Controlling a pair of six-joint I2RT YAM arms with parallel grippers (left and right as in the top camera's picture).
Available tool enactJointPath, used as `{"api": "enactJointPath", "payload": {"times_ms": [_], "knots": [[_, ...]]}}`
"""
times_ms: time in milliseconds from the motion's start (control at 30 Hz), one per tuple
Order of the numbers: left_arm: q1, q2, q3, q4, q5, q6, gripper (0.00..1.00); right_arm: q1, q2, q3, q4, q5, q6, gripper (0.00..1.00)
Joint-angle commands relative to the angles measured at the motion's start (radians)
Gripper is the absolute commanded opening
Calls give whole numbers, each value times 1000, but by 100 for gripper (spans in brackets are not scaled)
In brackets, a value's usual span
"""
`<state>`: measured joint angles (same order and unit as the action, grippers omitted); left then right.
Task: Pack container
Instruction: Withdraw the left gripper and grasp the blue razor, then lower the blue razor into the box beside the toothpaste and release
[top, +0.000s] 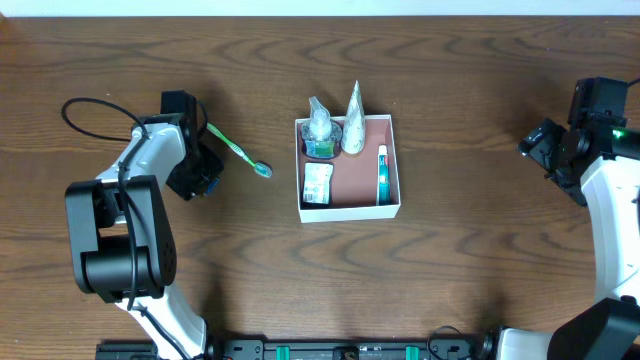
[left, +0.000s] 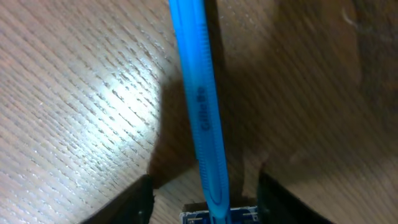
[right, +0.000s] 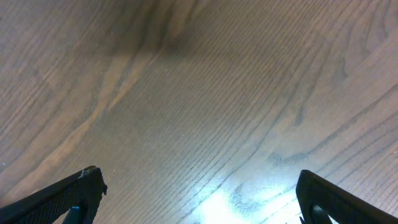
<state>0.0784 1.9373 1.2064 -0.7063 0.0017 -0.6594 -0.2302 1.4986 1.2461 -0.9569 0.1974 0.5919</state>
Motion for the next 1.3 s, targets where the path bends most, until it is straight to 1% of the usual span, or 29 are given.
{"api": "enactJointPath", "payload": {"times_ms": [0,133,167,200,233,400,533,667,733,833,900,1000,1133,1167,1200,1267], "knots": [[6,45,-5,-11,-9,39,42,-6,5,1,-1,4,-2,99],[6,44,-2,-23,-8,47,22,-6,5,1,-1,4,-2,99],[6,43,0,-27,-8,50,19,-6,5,1,-1,4,-2,99],[6,41,2,-32,-8,58,13,-6,5,1,-1,4,-2,99],[6,39,6,-42,-8,60,10,-6,5,1,-1,4,-2,99],[6,5,27,-84,0,76,10,-6,5,1,-1,4,-2,99],[6,-59,35,-88,88,162,10,-6,5,1,-1,4,-2,99],[5,-170,37,-86,228,225,10,-6,5,1,-1,4,-2,99],[3,-242,37,-86,326,265,10,-6,5,1,-1,4,-2,99],[-17,-349,37,-86,445,291,10,-6,5,1,-1,4,-2,99],[-49,-425,37,-86,491,293,10,-6,5,1,-1,4,-2,99],[-128,-530,37,-78,496,293,10,-6,5,1,-1,4,-2,99],[-286,-633,37,-24,495,313,10,-6,5,1,-1,4,-2,99],[-348,-652,37,3,488,329,10,-6,5,1,-1,4,-2,99],[-382,-658,37,14,471,333,10,-6,5,1,-1,4,-2,99],[-463,-662,37,29,389,334,10,-6,5,1,-1,4,-2,99]]}}
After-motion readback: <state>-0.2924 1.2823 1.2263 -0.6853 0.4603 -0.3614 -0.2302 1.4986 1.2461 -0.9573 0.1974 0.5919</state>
